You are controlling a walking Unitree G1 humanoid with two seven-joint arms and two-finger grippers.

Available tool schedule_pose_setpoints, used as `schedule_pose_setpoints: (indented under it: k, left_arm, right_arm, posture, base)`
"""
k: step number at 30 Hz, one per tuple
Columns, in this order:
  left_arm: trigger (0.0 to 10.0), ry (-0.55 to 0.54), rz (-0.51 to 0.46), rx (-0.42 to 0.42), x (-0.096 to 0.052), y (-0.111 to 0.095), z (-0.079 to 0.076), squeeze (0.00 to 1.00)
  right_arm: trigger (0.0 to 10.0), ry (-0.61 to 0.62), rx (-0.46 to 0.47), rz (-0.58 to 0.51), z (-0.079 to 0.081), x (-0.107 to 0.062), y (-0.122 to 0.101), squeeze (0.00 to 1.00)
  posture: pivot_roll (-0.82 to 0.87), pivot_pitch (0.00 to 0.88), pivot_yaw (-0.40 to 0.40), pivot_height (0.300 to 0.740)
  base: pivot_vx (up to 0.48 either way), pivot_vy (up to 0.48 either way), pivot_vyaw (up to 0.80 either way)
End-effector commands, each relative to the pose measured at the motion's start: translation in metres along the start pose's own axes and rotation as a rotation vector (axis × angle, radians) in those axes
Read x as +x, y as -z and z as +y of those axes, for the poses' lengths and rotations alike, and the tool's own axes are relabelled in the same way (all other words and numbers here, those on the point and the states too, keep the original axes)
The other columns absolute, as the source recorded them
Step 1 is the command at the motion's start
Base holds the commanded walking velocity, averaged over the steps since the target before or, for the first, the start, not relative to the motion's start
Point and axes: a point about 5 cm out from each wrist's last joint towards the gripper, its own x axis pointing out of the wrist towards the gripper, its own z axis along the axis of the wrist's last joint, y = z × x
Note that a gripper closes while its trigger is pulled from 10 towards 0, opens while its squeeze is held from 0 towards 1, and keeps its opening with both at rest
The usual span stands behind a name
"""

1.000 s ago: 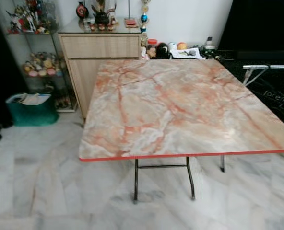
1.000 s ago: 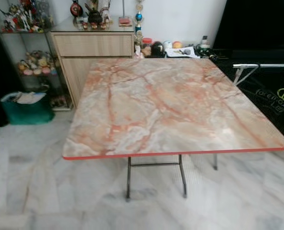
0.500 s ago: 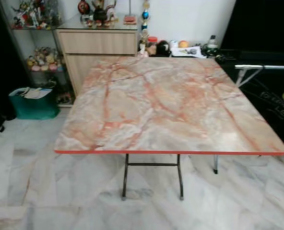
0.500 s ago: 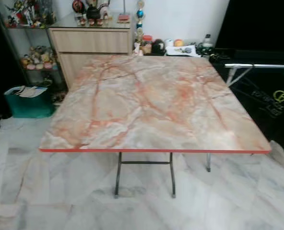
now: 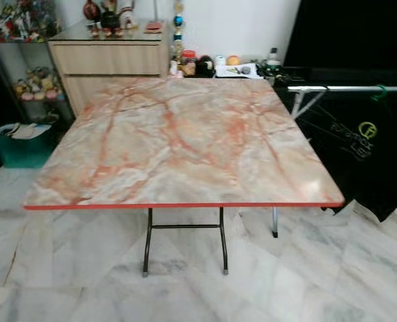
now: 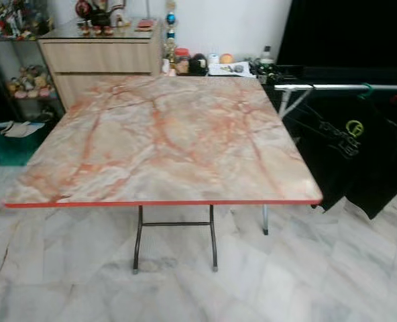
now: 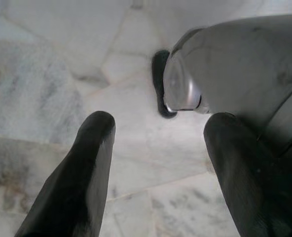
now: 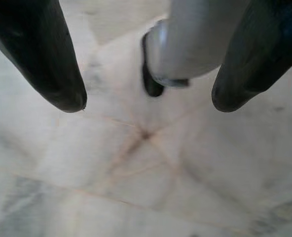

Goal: Hang hanger

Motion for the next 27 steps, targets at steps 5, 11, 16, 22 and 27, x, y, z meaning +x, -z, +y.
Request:
schedule_pose_setpoints:
  k: [5,11,16,22,27]
  left_arm:
    - [10.0,-0.057,-0.075,0.023,-0.0022,-0.0283,0.0327,0.0]
    - [10.0,-0.055,-0.074,0.027,-0.0023,-0.0282,0.0327,0.0]
    - [10.0,-0.053,-0.075,0.027,-0.0023,-0.0282,0.0326,0.0]
    - [10.0,-0.05,-0.075,0.029,-0.0022,-0.0284,0.0321,0.0]
    - [10.0,-0.048,-0.076,0.026,-0.002,-0.0288,0.0314,0.0]
  right_arm:
    - [10.0,-0.1,-0.019,-0.115,0.0123,0.0048,-0.039,0.0]
    - [10.0,-0.103,-0.022,-0.115,0.0125,0.0048,-0.0389,0.0]
    - [10.0,-0.103,-0.021,-0.116,0.0125,0.0048,-0.039,0.0]
    - [10.0,-0.101,-0.019,-0.116,0.012,0.0048,-0.0392,0.0]
    - [10.0,-0.098,-0.02,-0.117,0.0112,0.0048,-0.0398,0.0]
  posture:
    - [0.2,0.0,0.031,0.74]
    - [0.2,0.0,0.031,0.74]
    - [0.2,0.0,0.03,0.74]
    - [0.2,0.0,0.03,0.74]
    - [0.2,0.0,0.026,0.74]
  base:
    - [0.0,-0.322,0.0]
    - [0.0,-0.323,0.0]
    - [0.0,-0.324,0.0]
    - [0.0,-0.322,0.0]
    - [0.0,-0.322,0.0]
